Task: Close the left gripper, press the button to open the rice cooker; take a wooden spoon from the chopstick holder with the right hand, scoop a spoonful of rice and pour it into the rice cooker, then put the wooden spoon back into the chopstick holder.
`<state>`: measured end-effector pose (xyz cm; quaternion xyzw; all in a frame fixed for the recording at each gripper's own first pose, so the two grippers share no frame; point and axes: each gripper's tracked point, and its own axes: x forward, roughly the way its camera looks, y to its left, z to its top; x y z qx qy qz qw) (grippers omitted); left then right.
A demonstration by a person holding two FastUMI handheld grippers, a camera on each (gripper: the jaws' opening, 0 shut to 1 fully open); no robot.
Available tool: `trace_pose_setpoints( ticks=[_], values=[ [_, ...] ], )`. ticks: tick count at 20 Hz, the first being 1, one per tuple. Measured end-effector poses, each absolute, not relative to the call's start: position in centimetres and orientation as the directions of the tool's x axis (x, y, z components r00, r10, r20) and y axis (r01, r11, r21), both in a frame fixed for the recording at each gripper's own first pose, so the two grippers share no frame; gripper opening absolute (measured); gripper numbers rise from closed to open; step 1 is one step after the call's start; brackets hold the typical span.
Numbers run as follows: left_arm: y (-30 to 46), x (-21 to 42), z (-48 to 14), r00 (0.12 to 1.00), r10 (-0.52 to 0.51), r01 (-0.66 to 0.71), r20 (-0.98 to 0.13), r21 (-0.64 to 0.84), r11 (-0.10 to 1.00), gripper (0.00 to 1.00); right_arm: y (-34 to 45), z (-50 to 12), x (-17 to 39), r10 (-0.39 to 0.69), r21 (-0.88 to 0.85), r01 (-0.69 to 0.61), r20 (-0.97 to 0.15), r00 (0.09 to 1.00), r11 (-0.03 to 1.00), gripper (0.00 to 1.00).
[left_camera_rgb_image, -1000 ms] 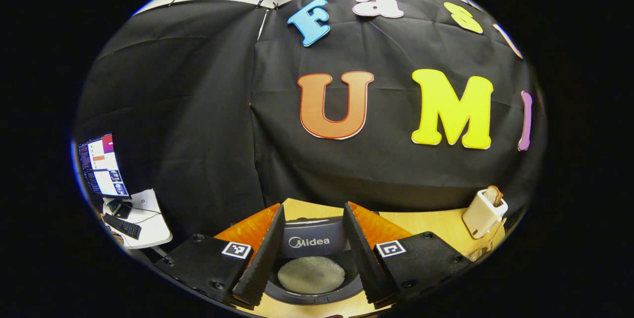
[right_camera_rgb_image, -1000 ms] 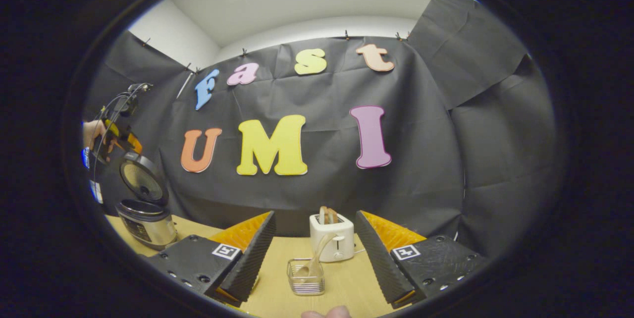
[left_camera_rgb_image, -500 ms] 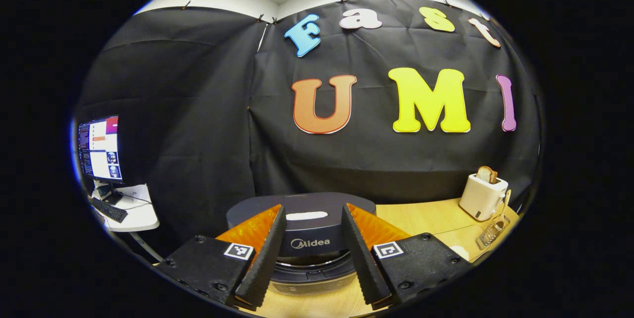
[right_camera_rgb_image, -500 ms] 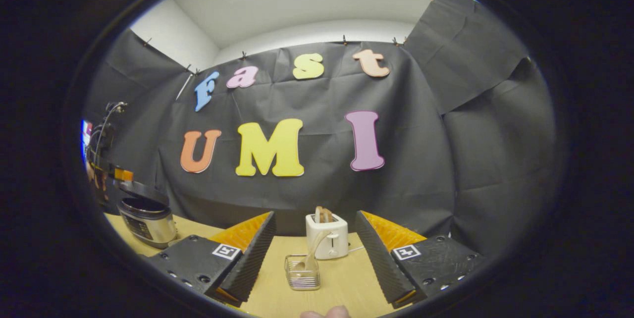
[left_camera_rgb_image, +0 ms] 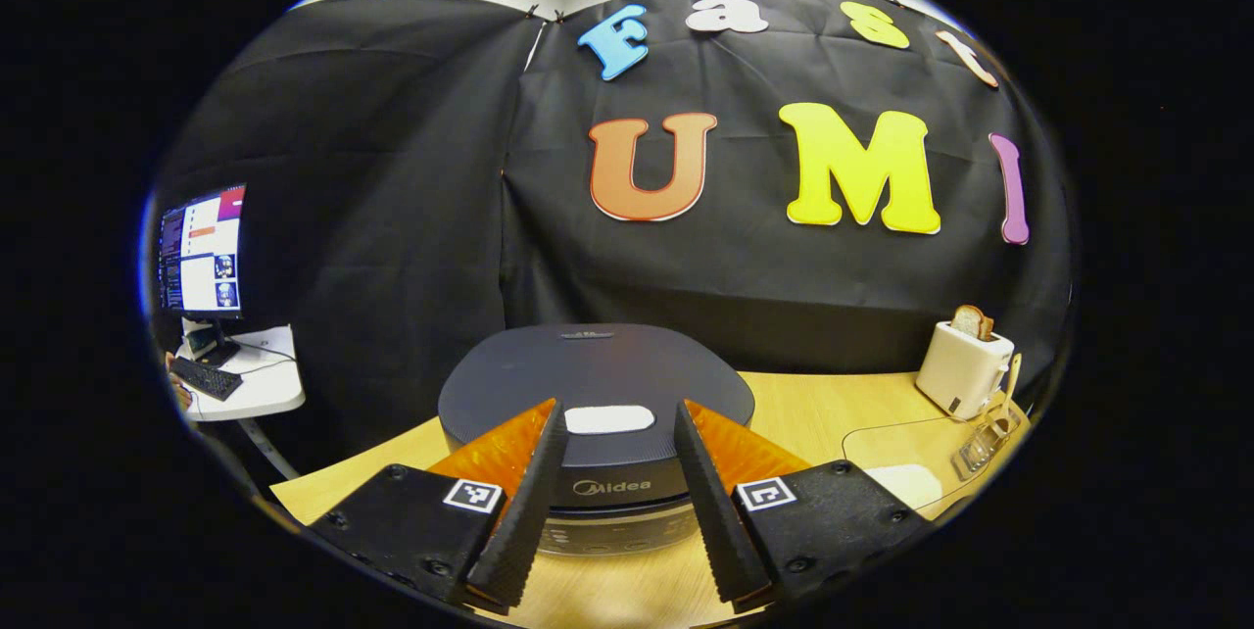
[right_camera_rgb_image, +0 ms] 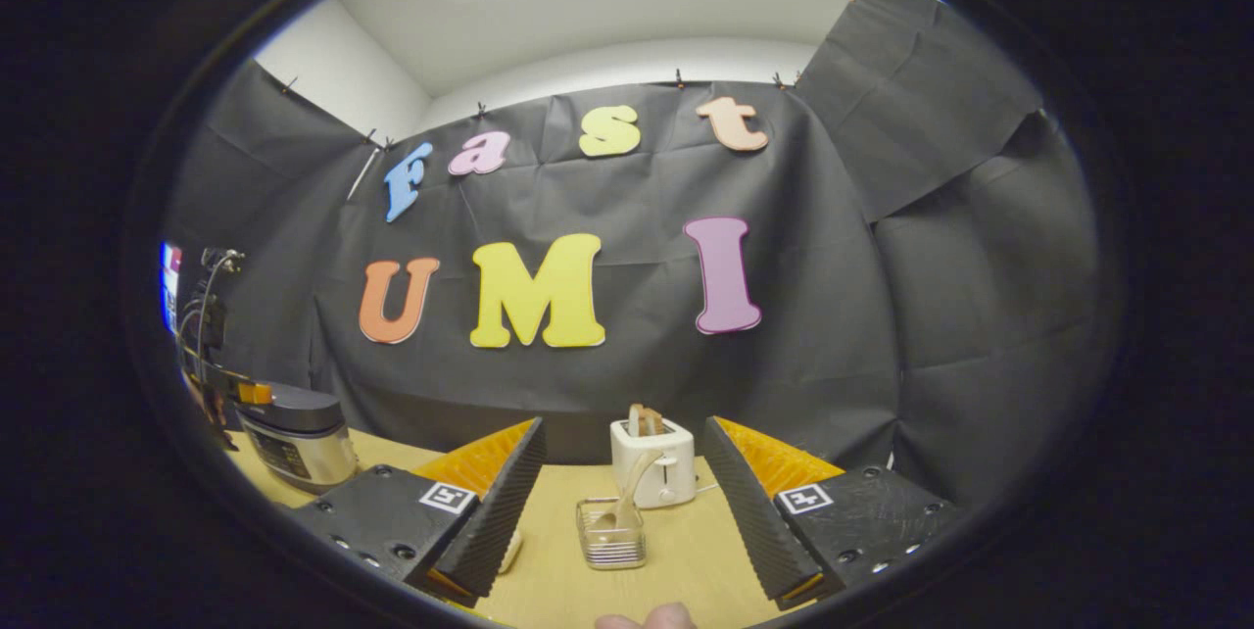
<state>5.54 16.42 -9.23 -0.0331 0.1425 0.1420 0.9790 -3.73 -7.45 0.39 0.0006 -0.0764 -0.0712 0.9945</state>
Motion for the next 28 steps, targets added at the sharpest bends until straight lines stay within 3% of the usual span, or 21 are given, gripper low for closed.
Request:
trace_pose_setpoints(
  ticks=[7, 8, 9, 11, 16, 20, 27, 28],
  values=[
    [16.3, 5.3, -9.8, 0.934, 0.269, -0.284, -0.236, -0.031, 0.958, 0.7, -6.1, -2.1, -1.6, -0.111, 0.059, 0.106, 0.092, 0.99, 0.993, 0.95],
    [16.4, 5.3, -9.5, 0.933, 0.275, -0.289, -0.23, -0.026, 0.957, 0.63, -6.0, -2.2, -1.5, -0.104, 0.058, 0.099, 0.087, 0.991, 0.993, 0.92],
    [16.4, 5.3, -9.4, 0.933, 0.282, -0.294, -0.222, -0.019, 0.956, 0.69, -5.8, -2.3, -1.3, -0.1, 0.053, 0.096, 0.085, 0.991, 0.994, 0.92],
    [16.4, 5.6, -9.2, 0.936, 0.286, -0.292, -0.207, 0.002, 0.956, 0.69, -5.7, -2.4, -1.2, -0.099, 0.043, 0.096, 0.085, 0.991, 0.994, 0.92],
    [15.2, 5.9, -9.2, 0.941, 0.244, -0.242, -0.236, 0.035, 0.97, 0.99, -6.6, -2.0, -1.5, -0.12, 0.039, 0.117, 0.097, 0.988, 0.992, 0.96],
    [13.2, 5.5, -8.3, 0.951, 0.196, -0.206, -0.238, -0.018, 0.978, 1.0, -7.1, -2.1, -1.5, -0.132, 0.042, 0.128, 0.097, 0.987, 0.991, 0.95],
    [5.6, 2.9, -2.9, 0.994, 0.05, -0.052, -0.094, -0.023, 0.998, 1.0, -5.0, -0.6, -2.3, -0.098, 0.047, 0.091, 0.162, 0.982, 0.995, 0.92],
    [4.1, 2.1, -2.7, 0.996, 0.018, -0.021, -0.084, -0.038, 0.999, 0.96, -4.5, -0.4, -2.3, -0.093, 0.046, 0.086, 0.179, 0.98, 0.995, 0.96]
  ],
)
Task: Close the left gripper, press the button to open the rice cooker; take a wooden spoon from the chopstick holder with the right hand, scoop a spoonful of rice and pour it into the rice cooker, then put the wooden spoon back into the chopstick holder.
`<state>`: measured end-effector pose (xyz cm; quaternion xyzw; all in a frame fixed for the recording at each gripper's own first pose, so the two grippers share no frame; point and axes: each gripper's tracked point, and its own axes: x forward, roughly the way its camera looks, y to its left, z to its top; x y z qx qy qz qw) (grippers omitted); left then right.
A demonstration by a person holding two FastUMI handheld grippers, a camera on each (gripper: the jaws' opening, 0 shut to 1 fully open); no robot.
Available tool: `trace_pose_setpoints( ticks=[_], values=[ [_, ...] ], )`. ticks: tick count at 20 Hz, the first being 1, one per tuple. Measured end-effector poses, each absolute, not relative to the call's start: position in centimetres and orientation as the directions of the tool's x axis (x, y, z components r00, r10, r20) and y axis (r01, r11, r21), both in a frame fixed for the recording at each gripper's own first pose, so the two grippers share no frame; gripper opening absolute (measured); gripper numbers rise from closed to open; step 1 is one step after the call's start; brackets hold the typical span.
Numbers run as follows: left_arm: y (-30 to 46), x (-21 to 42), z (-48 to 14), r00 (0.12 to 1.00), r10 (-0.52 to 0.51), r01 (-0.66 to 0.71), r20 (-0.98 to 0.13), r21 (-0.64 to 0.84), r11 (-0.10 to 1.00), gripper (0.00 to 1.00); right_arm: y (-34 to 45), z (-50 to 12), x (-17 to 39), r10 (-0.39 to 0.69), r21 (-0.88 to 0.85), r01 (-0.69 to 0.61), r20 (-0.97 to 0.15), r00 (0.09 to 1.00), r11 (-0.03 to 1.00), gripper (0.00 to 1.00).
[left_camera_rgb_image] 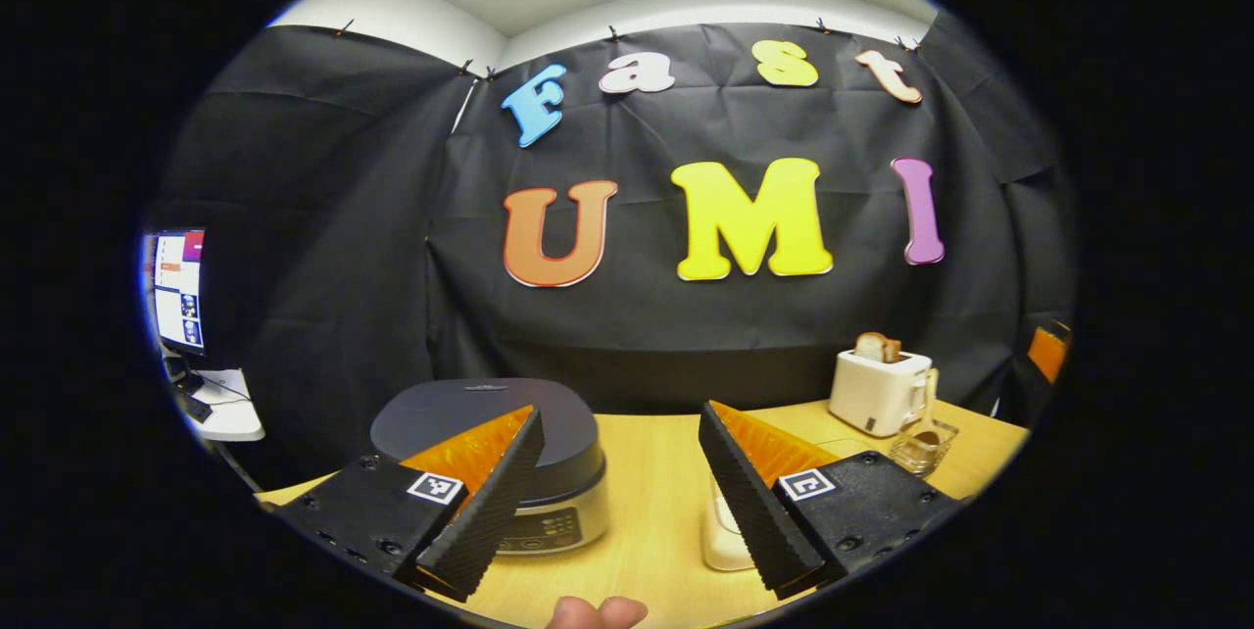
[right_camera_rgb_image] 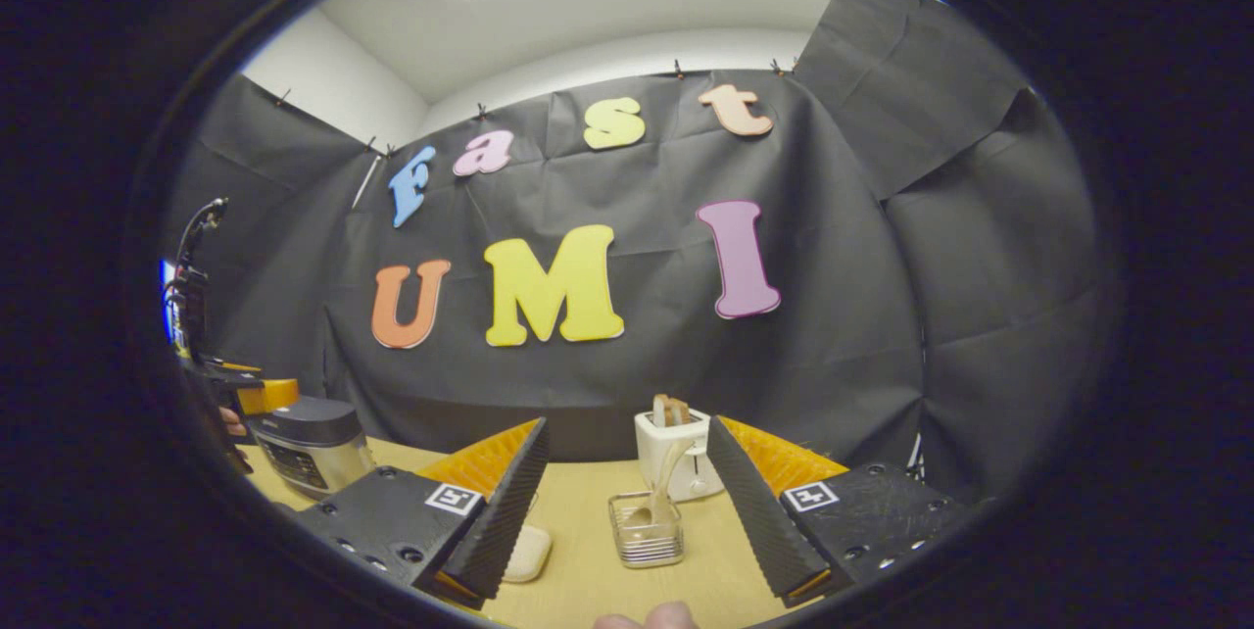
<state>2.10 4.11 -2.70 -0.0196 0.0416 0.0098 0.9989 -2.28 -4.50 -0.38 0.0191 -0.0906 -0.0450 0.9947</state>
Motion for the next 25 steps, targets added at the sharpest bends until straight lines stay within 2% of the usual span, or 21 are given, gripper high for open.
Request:
trace_pose_setpoints(
  ticks=[1, 3, 6, 7, 8, 9, 10, 11, 14, 15, 16, 17, 18, 20, 21, 25],
  values=[
    [2.8, 1.4, -2.4, 0.997, -0.006, 0.003, -0.074, -0.052, 0.999, 1.0, -4.0, -0.3, -2.5, -0.089, 0.046, 0.082, 0.19, 0.978, 0.996, 0.92],
    [1.0, -0.3, -2.0, 0.998, -0.038, 0.035, -0.058, -0.066, 0.997, 1.0, -2.5, -0.6, -2.9, -0.065, 0.029, 0.06, 0.193, 0.979, 0.998, 0.92],
    [-0.8, -2.4, -1.7, 0.997, -0.073, 0.072, -0.038, -0.047, 0.996, 1.0, -1.0, -1.1, -3.6, -0.044, -0.015, 0.047, 0.18, 0.983, 0.999, 0.99],
    [-1.1, -3.0, -1.4, 0.996, -0.08, 0.079, -0.027, -0.039, 0.996, 1.0, -0.6, -1.3, -3.9, -0.038, -0.01, 0.04, 0.172, 0.984, 0.999, 0.95],
    [-1.3, -3.8, -1.1, 0.996, -0.09, 0.09, -0.012, -0.036, 0.995, 0.95, -0.2, -1.4, -4.3, -0.035, -0.001, 0.035, 0.165, 0.986, 0.999, 0.95],
    [-1.4, -4.6, -1.0, 0.995, -0.099, 0.099, -0.004, -0.039, 0.994, 1.0, 0.2, -1.6, -4.6, -0.03, 0.007, 0.03, 0.16, 0.987, 1.0, 0.95],
    [-1.3, -5.1, -0.9, 0.995, -0.099, 0.099, 0.005, -0.048, 0.994, 0.95, 0.5, -1.8, -4.9, -0.027, 0.011, 0.025, 0.156, 0.987, 1.0, 0.96],
    [-1.1, -5.7, -0.7, 0.995, -0.099, 0.1, 0.013, -0.055, 0.993, 1.0, 1.0, -2.0, -5.2, -0.023, 0.016, 0.021, 0.15, 0.988, 1.0, 0.95],
    [0.3, -7.3, 0.8, 0.995, -0.079, 0.081, 0.066, -0.032, 0.996, 1.0, 2.3, -1.8, -6.2, -0.024, 0.013, 0.022, 0.157, 0.987, 1.0, 0.92],
    [0.9, -7.7, 1.1, 0.994, -0.07, 0.072, 0.082, -0.025, 0.997, 1.0, 2.7, -1.6, -6.4, -0.024, 0.007, 0.023, 0.159, 0.987, 1.0, 0.96],
    [1.3, -7.7, 1.2, 0.994, -0.063, 0.065, 0.088, -0.019, 0.998, 0.94, 3.2, -1.5, -6.6, -0.022, 0.006, 0.021, 0.162, 0.987, 1.0, 0.95],
    [1.7, -7.9, 1.2, 0.995, -0.057, 0.059, 0.084, -0.022, 0.998, 0.94, 3.5, -1.2, -6.8, -0.023, 0.01, 0.022, 0.167, 0.986, 1.0, 0.95],
    [2.0, -8.0, 1.3, 0.995, -0.048, 0.052, 0.088, -0.038, 0.998, 1.0, 3.7, -1.0, -6.9, -0.026, 0.019, 0.023, 0.17, 0.985, 1.0, 0.96],
    [1.3, -8.2, 1.1, 0.994, -0.071, 0.076, 0.078, -0.061, 0.995, 1.0, 4.2, -1.0, -6.9, -0.028, 0.016, 0.025, 0.165, 0.986, 1.0, 0.92],
    [1.3, -8.2, 1.0, 0.995, -0.078, 0.082, 0.069, -0.055, 0.995, 1.0, 4.2, -1.1, -6.8, -0.032, 0.0, 0.032, 0.159, 0.987, 0.999, 0.95],
    [1.5, -8.1, 1.2, 0.994, -0.083, 0.086, 0.078, -0.047, 0.995, 1.0, 5.0, 0.0, -6.9, -0.032, -0.02, 0.035, 0.155, 0.987, 0.999, 0.95]
  ],
)
